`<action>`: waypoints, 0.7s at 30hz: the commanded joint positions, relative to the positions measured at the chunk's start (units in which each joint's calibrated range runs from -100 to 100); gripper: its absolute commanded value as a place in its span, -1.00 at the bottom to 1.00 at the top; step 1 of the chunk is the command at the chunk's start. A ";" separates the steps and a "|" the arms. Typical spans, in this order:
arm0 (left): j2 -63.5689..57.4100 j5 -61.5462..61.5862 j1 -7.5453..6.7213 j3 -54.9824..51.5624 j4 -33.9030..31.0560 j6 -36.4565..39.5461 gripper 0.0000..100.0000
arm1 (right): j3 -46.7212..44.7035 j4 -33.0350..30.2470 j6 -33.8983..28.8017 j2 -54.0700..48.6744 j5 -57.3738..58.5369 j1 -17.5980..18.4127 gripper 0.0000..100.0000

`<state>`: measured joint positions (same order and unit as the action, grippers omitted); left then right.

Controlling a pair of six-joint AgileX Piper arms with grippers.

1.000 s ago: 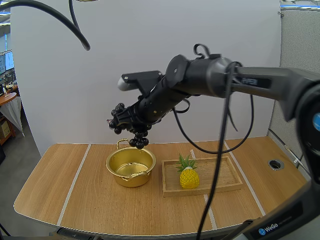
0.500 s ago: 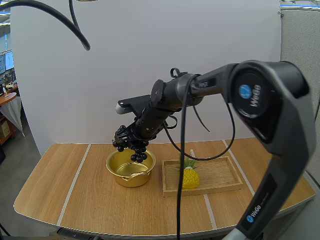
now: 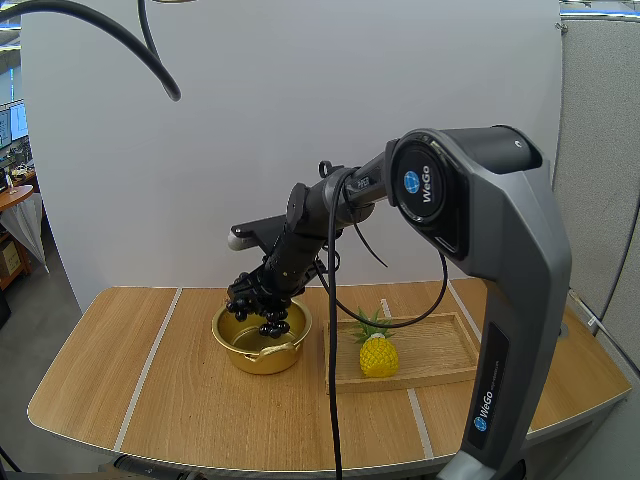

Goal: Open the pot, put the grape inside, and close it

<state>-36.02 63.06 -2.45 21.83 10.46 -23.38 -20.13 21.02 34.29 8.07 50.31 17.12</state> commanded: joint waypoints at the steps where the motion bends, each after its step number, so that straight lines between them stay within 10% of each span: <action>1: -0.37 -1.51 -0.21 0.52 -0.08 0.54 -1.00 | 0.27 -0.43 -0.20 0.70 0.16 -0.01 -1.00; 21: -0.37 -1.51 -0.21 0.52 -0.08 0.54 -1.00 | 0.43 -2.16 -0.34 5.91 -0.19 -0.01 -1.00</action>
<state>-36.02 63.06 -2.45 21.83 10.46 -23.38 -20.13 19.37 34.08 14.25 49.76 17.12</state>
